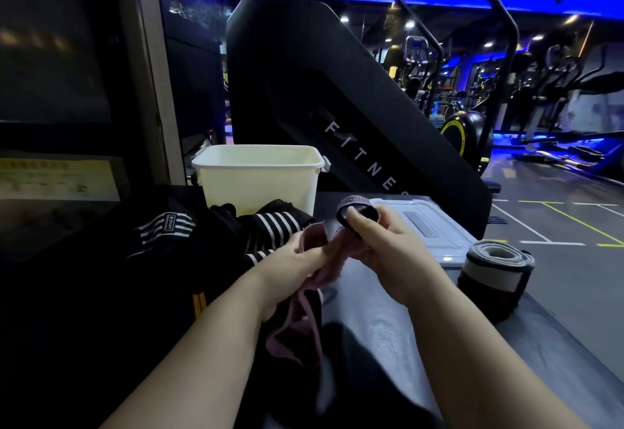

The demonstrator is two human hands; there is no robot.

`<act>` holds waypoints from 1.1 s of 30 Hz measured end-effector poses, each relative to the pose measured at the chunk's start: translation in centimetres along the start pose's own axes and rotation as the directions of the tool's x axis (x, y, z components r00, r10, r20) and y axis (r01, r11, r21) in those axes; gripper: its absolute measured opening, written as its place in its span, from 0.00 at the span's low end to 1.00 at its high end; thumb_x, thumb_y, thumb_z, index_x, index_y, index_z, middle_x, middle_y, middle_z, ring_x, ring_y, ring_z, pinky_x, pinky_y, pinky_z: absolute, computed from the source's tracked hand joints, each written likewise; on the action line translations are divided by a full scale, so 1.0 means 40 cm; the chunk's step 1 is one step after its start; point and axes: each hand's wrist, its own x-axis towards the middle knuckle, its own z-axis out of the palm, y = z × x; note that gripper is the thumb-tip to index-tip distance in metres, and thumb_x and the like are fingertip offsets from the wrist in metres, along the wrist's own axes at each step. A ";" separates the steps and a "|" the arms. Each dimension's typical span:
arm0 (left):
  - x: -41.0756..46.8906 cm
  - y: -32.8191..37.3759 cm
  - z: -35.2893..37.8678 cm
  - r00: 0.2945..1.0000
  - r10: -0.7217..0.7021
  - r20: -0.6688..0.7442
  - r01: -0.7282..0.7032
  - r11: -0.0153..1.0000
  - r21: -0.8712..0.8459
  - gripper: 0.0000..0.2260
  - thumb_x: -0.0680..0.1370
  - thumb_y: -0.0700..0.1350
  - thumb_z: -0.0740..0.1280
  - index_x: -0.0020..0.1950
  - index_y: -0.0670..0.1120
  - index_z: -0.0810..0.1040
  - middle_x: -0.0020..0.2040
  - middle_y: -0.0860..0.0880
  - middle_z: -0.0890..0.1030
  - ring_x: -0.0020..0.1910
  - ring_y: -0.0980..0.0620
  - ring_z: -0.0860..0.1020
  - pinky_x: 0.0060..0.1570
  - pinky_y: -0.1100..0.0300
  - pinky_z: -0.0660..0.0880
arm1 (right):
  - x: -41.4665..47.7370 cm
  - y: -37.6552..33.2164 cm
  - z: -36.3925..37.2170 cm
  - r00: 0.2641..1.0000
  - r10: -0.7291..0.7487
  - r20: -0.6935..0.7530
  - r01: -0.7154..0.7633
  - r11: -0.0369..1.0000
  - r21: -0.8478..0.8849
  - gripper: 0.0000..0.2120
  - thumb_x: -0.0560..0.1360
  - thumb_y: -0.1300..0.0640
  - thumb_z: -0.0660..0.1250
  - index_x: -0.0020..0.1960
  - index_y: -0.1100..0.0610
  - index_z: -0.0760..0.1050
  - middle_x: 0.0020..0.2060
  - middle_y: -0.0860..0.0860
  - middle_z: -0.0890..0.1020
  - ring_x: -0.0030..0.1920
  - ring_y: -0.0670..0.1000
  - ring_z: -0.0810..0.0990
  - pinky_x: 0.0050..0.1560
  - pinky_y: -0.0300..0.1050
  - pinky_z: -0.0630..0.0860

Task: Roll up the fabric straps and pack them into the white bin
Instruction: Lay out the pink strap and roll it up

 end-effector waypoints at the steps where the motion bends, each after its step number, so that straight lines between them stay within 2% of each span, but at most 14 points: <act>1: 0.002 -0.001 -0.007 1.000 0.008 0.028 -0.008 1.000 0.023 0.18 0.73 0.53 0.73 0.54 0.43 0.74 0.34 0.56 0.78 0.32 0.59 0.76 0.33 0.69 0.72 | -0.001 -0.003 -0.001 0.999 0.032 -0.039 -0.032 0.999 -0.017 0.14 0.77 0.55 0.69 0.57 0.61 0.70 0.34 0.52 0.83 0.38 0.51 0.83 0.51 0.51 0.78; 3: -0.003 -0.001 -0.019 0.996 0.028 0.080 -0.033 0.998 0.058 0.19 0.73 0.49 0.72 0.56 0.38 0.73 0.36 0.52 0.77 0.34 0.55 0.73 0.35 0.65 0.70 | -0.008 -0.014 -0.005 0.994 0.085 -0.068 -0.088 0.995 -0.052 0.19 0.77 0.57 0.68 0.64 0.55 0.66 0.34 0.49 0.83 0.37 0.47 0.83 0.46 0.45 0.81; 5: -0.014 0.008 -0.023 0.995 0.029 0.091 -0.036 0.997 0.073 0.15 0.73 0.41 0.72 0.56 0.38 0.76 0.42 0.48 0.80 0.41 0.53 0.78 0.41 0.62 0.74 | -0.020 -0.035 -0.009 0.993 0.113 -0.024 -0.116 0.983 -0.140 0.25 0.76 0.58 0.70 0.68 0.49 0.64 0.39 0.53 0.80 0.36 0.47 0.82 0.40 0.42 0.80; 7: -0.025 0.026 -0.010 0.998 0.016 0.062 -0.024 0.991 0.130 0.14 0.72 0.33 0.72 0.56 0.42 0.79 0.45 0.48 0.83 0.45 0.55 0.81 0.44 0.65 0.76 | -0.034 -0.065 -0.014 0.987 0.162 -0.005 -0.155 0.934 -0.321 0.27 0.73 0.59 0.73 0.68 0.44 0.67 0.43 0.52 0.79 0.36 0.45 0.82 0.38 0.39 0.79; 10: -0.032 0.049 0.011 0.999 0.010 0.050 -0.024 0.957 0.289 0.17 0.71 0.30 0.72 0.55 0.47 0.79 0.45 0.50 0.84 0.44 0.57 0.81 0.48 0.63 0.77 | -0.060 -0.107 -0.031 0.978 0.207 0.013 -0.155 0.772 -0.617 0.23 0.69 0.56 0.77 0.62 0.45 0.75 0.47 0.50 0.81 0.40 0.45 0.82 0.41 0.39 0.81; 13: -0.035 0.043 0.054 0.996 -0.008 0.089 -0.034 0.888 0.458 0.18 0.69 0.36 0.76 0.55 0.47 0.79 0.47 0.46 0.84 0.44 0.55 0.80 0.54 0.53 0.77 | -0.120 -0.123 -0.070 0.978 0.207 -0.013 -0.141 0.616 -0.775 0.20 0.69 0.57 0.77 0.58 0.50 0.77 0.43 0.47 0.80 0.36 0.44 0.82 0.42 0.37 0.81; 15: -0.036 0.024 0.097 0.998 -0.015 0.063 -0.027 0.791 0.611 0.22 0.62 0.51 0.78 0.54 0.55 0.78 0.46 0.54 0.84 0.46 0.55 0.81 0.56 0.51 0.78 | -0.166 -0.110 -0.112 0.976 0.214 -0.036 -0.142 0.506 -0.851 0.19 0.67 0.57 0.77 0.56 0.50 0.77 0.43 0.46 0.80 0.37 0.43 0.80 0.41 0.36 0.79; 17: -0.031 0.006 0.138 0.997 -0.038 0.064 -0.020 0.695 0.718 0.25 0.57 0.62 0.74 0.53 0.61 0.76 0.46 0.60 0.82 0.49 0.58 0.81 0.57 0.54 0.76 | -0.207 -0.086 -0.162 0.973 0.217 -0.075 -0.166 0.444 -0.881 0.20 0.65 0.57 0.79 0.54 0.48 0.76 0.45 0.46 0.80 0.41 0.43 0.79 0.43 0.36 0.77; 20: -0.028 -0.006 0.191 0.985 -0.137 0.107 -0.014 0.554 0.833 0.24 0.62 0.63 0.74 0.56 0.64 0.73 0.50 0.62 0.80 0.53 0.57 0.78 0.60 0.56 0.72 | -0.261 -0.052 -0.230 0.976 0.182 -0.120 -0.187 0.413 -0.892 0.23 0.63 0.58 0.80 0.55 0.50 0.76 0.47 0.45 0.79 0.46 0.45 0.78 0.44 0.33 0.71; 22: -0.031 -0.011 0.216 0.975 -0.187 0.123 -0.022 0.467 0.884 0.25 0.63 0.64 0.73 0.58 0.64 0.71 0.54 0.60 0.80 0.54 0.53 0.77 0.59 0.53 0.73 | -0.291 -0.037 -0.261 0.979 0.143 -0.146 -0.192 0.394 -0.899 0.25 0.62 0.58 0.80 0.56 0.51 0.76 0.47 0.45 0.79 0.47 0.45 0.78 0.45 0.34 0.70; 25: -0.045 -0.015 0.245 0.966 -0.228 0.119 -0.010 0.428 0.904 0.25 0.65 0.63 0.72 0.60 0.63 0.71 0.56 0.58 0.79 0.55 0.51 0.77 0.59 0.52 0.74 | -0.322 -0.018 -0.291 0.982 0.117 -0.151 -0.187 0.416 -0.890 0.25 0.61 0.58 0.81 0.54 0.48 0.75 0.46 0.43 0.79 0.47 0.45 0.79 0.49 0.36 0.74; 29: -0.065 -0.005 0.274 0.975 -0.191 0.112 -0.031 0.386 0.922 0.25 0.66 0.63 0.72 0.61 0.61 0.72 0.57 0.56 0.79 0.57 0.50 0.77 0.58 0.53 0.74 | -0.346 -0.006 -0.316 0.990 0.071 -0.125 -0.142 0.348 -0.927 0.26 0.62 0.57 0.80 0.57 0.50 0.76 0.48 0.42 0.74 0.49 0.43 0.74 0.45 0.22 0.65; 33: -0.080 0.006 0.289 0.983 -0.144 0.118 -0.066 0.320 0.945 0.25 0.68 0.63 0.70 0.63 0.64 0.69 0.60 0.55 0.78 0.59 0.48 0.76 0.53 0.54 0.72 | -0.359 0.007 -0.332 0.990 0.064 -0.129 -0.143 0.328 -0.934 0.26 0.63 0.56 0.79 0.59 0.50 0.76 0.50 0.44 0.74 0.48 0.44 0.74 0.43 0.24 0.65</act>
